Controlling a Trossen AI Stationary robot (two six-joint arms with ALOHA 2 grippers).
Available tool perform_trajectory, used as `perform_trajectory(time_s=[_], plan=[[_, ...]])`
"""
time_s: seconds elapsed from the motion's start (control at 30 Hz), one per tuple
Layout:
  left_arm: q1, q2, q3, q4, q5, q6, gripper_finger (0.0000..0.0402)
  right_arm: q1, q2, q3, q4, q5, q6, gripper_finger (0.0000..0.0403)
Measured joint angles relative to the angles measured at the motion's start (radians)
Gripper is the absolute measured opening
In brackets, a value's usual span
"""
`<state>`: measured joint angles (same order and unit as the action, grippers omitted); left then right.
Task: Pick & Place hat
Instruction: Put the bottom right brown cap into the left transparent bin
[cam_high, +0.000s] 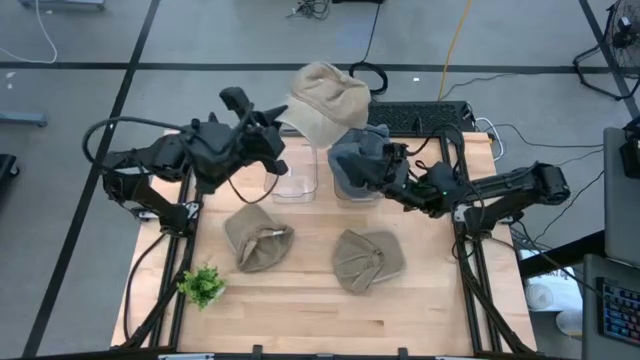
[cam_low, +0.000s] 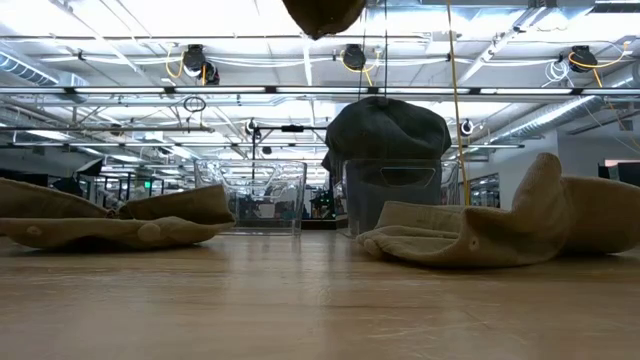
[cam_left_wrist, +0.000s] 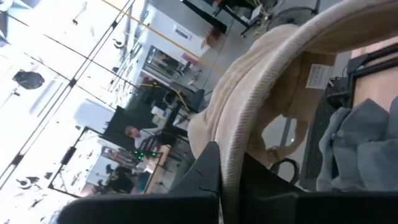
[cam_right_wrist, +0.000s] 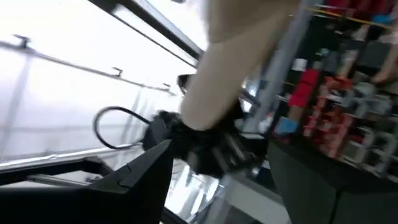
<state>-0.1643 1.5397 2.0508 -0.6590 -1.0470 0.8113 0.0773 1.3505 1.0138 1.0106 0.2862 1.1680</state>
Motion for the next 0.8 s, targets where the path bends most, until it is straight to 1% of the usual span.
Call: perform_trajectory(time_s=[0.13,0.23,0.37,0.43,0.57,0.63,0.7,0.8], plan=[[-0.009,0.002,-0.050,0.099,-0.013,0.039,0.0008,-0.013,0.044,0.027,0.036,-0.028,-0.017,0.0251],[-0.025,0.006,-0.101,0.169,-0.034,0.090,0.0008,-0.026,0.069,0.030,0.053,-0.050,0.005,0.0251],[-0.042,0.005,-0.169,0.243,-0.033,0.106,0.0008,-0.032,0.099,0.030,0.141,-0.056,0.024,0.0251],[-0.044,0.005,-0.212,0.281,-0.058,0.105,0.0008,-0.032,0.104,0.030,0.174,-0.056,0.023,0.0251],[-0.061,0.008,-0.283,0.377,-0.117,0.129,0.0008,-0.030,0.105,0.030,0.181,-0.056,0.016,0.0247],[-0.070,0.005,-0.304,0.405,-0.129,0.138,0.0008,-0.030,0.105,0.030,0.181,-0.056,0.018,0.0234],[-0.072,0.005,-0.319,0.411,-0.148,0.129,0.0008,-0.030,0.105,0.030,0.180,-0.056,0.021,0.0209],[-0.071,0.005,-0.338,0.425,-0.163,0.120,0.0008,-0.024,0.105,0.030,0.169,-0.052,0.005,0.0144]])
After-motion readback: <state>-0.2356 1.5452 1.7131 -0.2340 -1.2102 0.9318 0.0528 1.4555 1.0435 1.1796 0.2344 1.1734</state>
